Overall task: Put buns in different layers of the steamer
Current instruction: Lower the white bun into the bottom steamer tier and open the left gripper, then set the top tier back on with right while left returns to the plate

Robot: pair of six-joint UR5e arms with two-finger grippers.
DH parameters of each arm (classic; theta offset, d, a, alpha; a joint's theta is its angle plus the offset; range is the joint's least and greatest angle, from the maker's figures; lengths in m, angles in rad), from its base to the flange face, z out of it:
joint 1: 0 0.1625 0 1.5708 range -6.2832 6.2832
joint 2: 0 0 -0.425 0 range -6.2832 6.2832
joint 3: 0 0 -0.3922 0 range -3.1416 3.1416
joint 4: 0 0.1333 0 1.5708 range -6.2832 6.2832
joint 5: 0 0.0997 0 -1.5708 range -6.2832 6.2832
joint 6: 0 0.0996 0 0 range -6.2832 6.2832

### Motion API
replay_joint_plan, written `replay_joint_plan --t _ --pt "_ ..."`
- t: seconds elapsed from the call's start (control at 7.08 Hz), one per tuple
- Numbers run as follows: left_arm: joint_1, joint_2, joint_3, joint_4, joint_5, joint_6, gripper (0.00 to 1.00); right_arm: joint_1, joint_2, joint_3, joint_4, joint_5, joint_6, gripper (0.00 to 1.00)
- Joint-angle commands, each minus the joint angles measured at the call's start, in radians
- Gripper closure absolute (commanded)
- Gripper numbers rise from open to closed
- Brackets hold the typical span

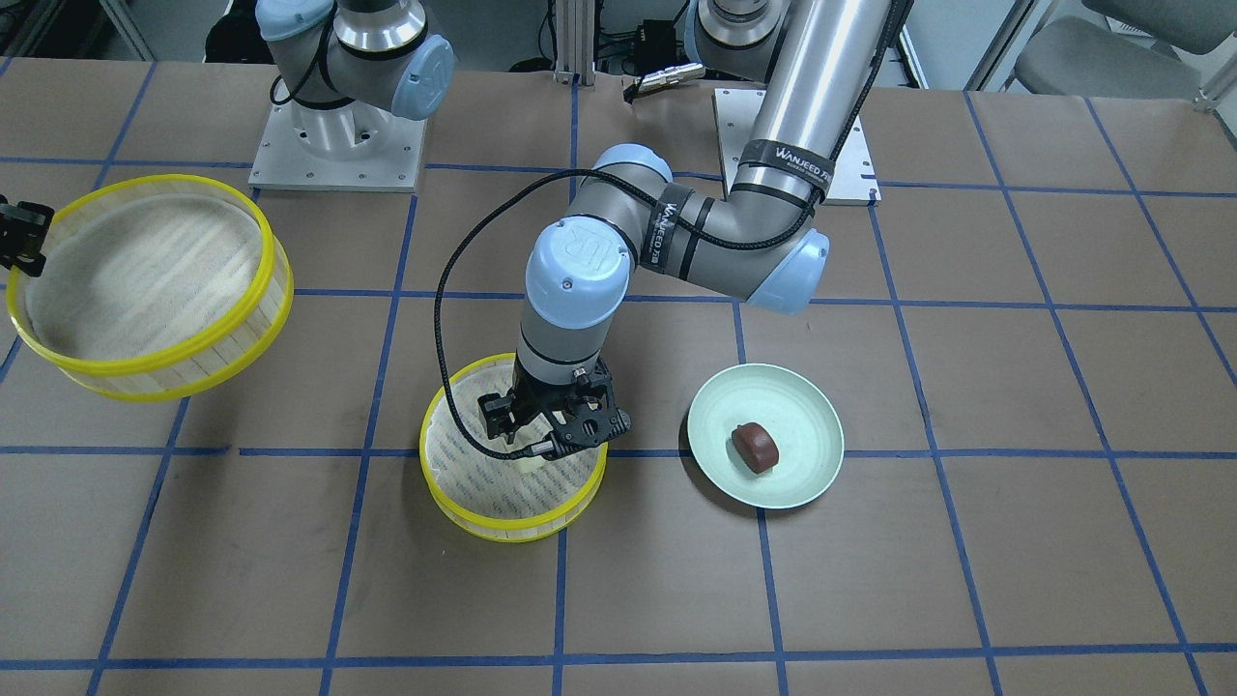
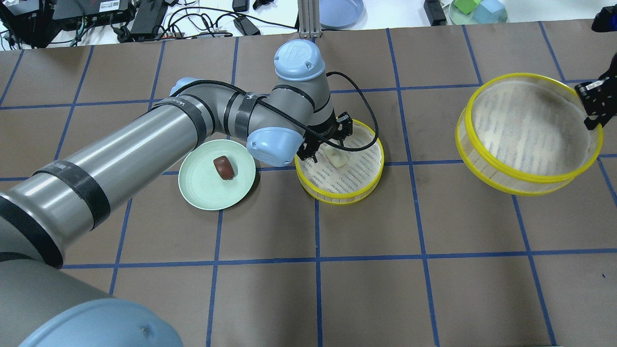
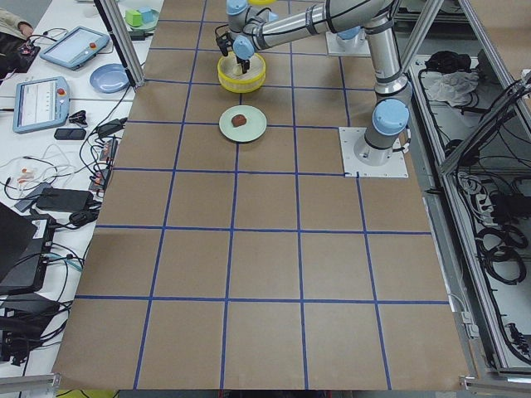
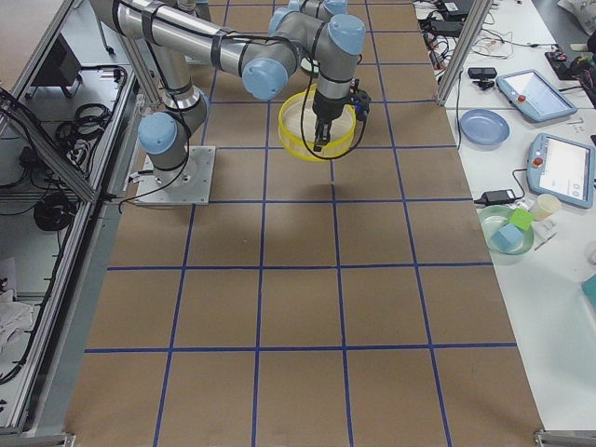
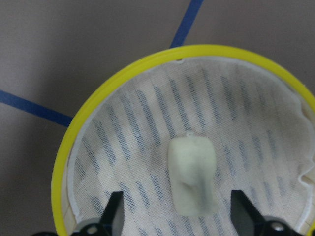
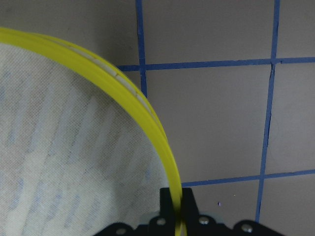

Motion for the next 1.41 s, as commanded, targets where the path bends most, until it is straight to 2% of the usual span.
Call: replay_joint_plan --t 0.0,0.28,0.42,0.56,0.85,1.27 --pt "0.007 0.073 0.007 -0.02 0.013 0.071 0.0 0.012 -0.009 -0.003 0.0 0.009 0.009 1.0" --pt "0.134 0.138 -0.008 -0.129 0.049 0.325 0.0 0.093 -0.009 -0.017 0.006 0.009 0.068 1.0" --pt "0.206 0.159 -0.033 -0.15 0.106 0.531 0.0 0.157 -0.004 -0.024 0.005 0.015 0.123 1.0" --pt "0.284 0.164 -0.097 -0.145 0.147 0.709 0.0 0.24 0.011 -0.023 -0.001 0.028 0.184 1.0" --pt "0.372 0.145 -0.215 -0.149 0.142 0.736 0.0 0.41 0.11 -0.023 -0.03 0.04 0.368 1.0" --pt "0.374 0.085 -0.239 -0.108 0.133 0.7 0.01 0.583 0.276 -0.021 -0.197 0.041 0.528 1.0"
